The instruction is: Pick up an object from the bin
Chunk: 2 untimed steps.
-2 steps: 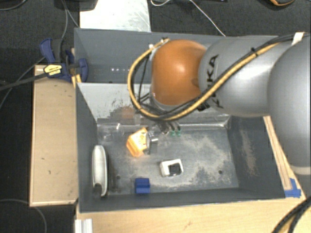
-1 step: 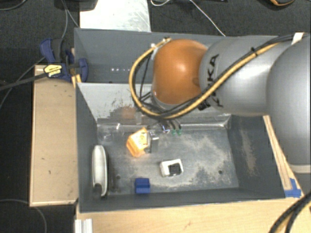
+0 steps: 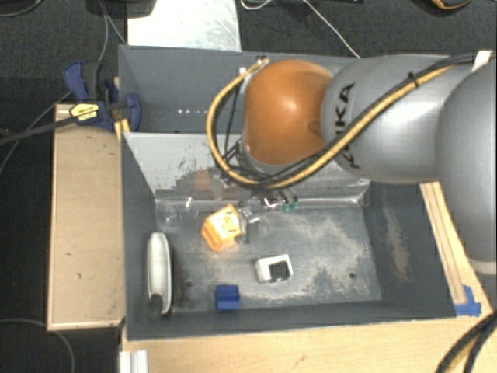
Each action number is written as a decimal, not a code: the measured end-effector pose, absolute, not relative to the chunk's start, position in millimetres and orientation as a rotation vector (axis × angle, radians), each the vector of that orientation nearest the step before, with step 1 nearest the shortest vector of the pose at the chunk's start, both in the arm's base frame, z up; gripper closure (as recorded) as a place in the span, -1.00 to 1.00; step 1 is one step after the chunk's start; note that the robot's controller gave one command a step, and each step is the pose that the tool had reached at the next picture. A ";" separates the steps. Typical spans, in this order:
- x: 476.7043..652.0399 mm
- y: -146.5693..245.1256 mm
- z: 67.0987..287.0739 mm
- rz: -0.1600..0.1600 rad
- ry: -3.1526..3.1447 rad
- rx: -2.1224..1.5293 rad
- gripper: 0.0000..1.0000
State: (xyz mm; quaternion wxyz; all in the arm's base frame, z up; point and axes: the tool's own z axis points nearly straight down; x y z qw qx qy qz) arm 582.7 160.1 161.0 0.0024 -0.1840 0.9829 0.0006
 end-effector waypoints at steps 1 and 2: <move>590.4 157.4 69.5 0.004 3.064 -0.676 -1.00; 587.1 158.1 71.0 0.002 2.972 -1.000 1.00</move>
Offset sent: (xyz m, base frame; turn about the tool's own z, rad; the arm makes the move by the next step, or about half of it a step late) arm 0.0035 -0.0025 -0.0910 -0.2819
